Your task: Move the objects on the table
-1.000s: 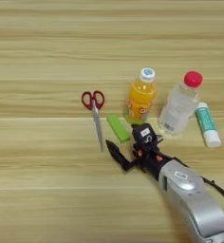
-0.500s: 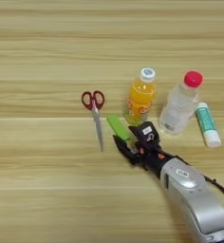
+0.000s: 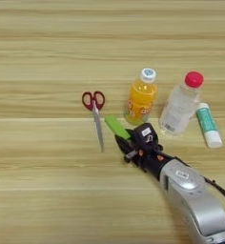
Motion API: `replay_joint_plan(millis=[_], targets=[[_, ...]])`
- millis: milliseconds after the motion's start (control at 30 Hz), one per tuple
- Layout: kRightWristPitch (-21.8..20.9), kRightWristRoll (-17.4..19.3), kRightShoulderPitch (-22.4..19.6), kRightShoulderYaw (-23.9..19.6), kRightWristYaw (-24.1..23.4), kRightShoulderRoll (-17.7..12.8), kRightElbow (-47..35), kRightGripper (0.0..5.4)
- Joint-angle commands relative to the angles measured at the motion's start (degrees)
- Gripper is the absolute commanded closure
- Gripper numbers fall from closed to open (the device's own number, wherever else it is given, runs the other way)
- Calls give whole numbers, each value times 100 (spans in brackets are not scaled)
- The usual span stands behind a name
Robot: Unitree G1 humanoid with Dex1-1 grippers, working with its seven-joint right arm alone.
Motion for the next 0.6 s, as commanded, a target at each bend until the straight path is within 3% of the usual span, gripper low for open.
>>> replay_joint_plan(millis=[33, 600], targets=[[-9, -9, 0, -78, -99, -29, -63, 401], [-92, 64, 56, -161, -73, 26, -667, 401]])
